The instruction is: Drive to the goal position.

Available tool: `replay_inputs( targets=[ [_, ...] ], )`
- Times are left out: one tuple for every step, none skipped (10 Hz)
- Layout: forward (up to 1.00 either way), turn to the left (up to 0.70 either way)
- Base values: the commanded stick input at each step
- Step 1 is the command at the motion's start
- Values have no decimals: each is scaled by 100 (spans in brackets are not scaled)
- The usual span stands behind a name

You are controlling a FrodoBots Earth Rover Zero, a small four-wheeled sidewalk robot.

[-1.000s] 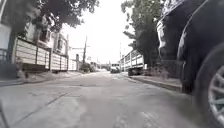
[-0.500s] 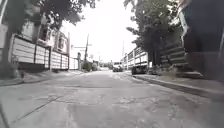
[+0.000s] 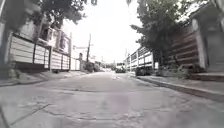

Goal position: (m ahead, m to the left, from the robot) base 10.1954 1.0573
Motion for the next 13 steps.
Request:
replay_inputs(
  targets=[
    [97, -39],
    [97, -39],
    [97, -39],
    [97, -39],
    [97, -39],
    [97, -32],
    [98, -11],
    [97, 0],
    [96, 0],
    [97, 0],
    [97, 0],
    [97, 0],
    [97, 0]
  ],
)
